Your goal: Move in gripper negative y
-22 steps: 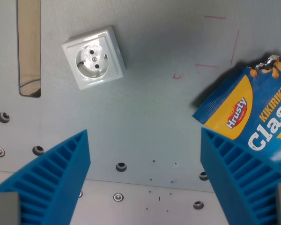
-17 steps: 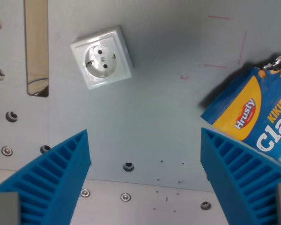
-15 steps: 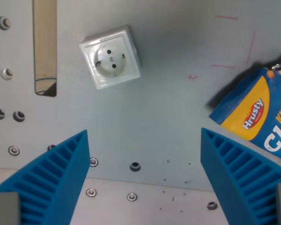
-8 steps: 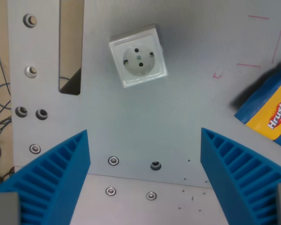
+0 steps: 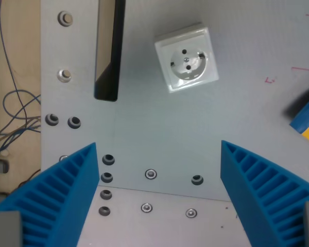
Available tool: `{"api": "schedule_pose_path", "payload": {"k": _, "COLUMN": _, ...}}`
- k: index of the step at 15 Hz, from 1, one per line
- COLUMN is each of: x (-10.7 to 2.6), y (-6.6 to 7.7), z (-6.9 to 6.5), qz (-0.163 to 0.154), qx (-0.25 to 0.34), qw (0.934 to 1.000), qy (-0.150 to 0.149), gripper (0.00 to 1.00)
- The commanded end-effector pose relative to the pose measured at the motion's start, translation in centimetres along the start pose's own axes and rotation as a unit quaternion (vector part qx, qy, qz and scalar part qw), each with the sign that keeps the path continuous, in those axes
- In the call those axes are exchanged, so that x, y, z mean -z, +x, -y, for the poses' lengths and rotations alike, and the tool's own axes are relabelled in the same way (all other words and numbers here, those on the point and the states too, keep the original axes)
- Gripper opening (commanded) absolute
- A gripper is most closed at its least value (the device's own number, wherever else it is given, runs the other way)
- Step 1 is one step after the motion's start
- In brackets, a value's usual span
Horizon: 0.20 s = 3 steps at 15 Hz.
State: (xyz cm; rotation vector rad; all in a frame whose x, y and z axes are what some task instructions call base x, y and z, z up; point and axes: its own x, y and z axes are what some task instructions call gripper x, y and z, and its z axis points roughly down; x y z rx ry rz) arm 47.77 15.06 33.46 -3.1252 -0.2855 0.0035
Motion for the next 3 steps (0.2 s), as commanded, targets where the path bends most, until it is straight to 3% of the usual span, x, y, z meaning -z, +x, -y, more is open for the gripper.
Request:
{"api": "schedule_pose_path", "payload": {"k": 1, "x": 0.17, "y": 0.38, "z": 1.37, "qz": -0.001, "qx": -0.010, "qw": 0.9999, "qy": -0.004, "gripper": 1.00}}
{"api": "schedule_pose_path", "payload": {"k": 3, "x": 0.16, "y": 0.40, "z": 2.37, "qz": -0.001, "qx": -0.010, "qw": 0.9999, "qy": -0.004, "gripper": 1.00}}
